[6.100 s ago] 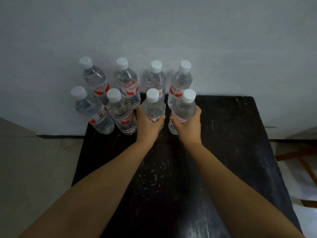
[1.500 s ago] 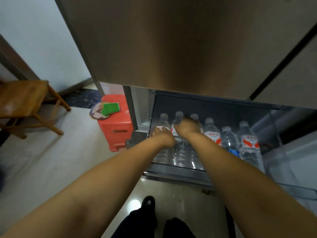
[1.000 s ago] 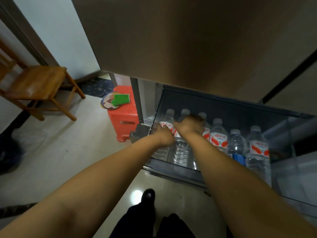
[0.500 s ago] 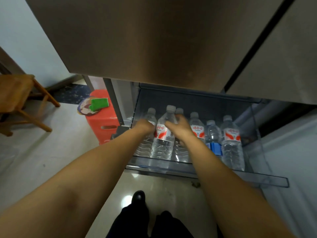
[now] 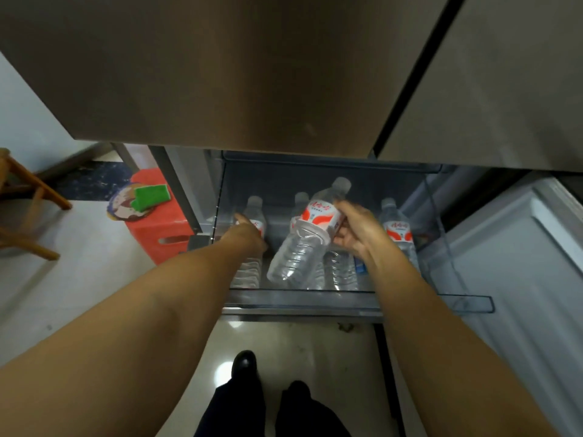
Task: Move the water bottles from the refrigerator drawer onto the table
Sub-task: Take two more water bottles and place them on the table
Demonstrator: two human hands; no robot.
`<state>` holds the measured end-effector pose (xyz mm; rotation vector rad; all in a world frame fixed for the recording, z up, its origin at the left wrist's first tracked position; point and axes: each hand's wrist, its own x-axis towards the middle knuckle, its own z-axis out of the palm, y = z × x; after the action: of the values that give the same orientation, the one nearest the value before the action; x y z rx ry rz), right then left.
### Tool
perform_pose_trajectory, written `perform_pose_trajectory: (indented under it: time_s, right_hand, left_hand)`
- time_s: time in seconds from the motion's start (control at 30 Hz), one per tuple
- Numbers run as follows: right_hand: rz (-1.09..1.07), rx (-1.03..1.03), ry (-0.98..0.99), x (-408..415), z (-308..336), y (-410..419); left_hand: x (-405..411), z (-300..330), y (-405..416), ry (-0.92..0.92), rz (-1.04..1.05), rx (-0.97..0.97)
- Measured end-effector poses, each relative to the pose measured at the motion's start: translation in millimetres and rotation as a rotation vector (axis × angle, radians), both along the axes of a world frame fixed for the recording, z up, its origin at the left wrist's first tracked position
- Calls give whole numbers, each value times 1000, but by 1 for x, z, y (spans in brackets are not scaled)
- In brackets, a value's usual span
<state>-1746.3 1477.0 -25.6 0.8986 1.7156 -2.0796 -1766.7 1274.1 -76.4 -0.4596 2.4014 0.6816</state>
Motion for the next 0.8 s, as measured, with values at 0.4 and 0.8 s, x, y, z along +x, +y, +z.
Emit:
perform_pose_trajectory:
  time_s: [0.4,0.8]
  right_hand:
    - [-195,-446,-161,6,1,8]
    - [71,-489,-46,36,44,14]
  left_hand:
    - [2,57,-7,-253,553,1173]
    - [55,113,32,-324,645,1463]
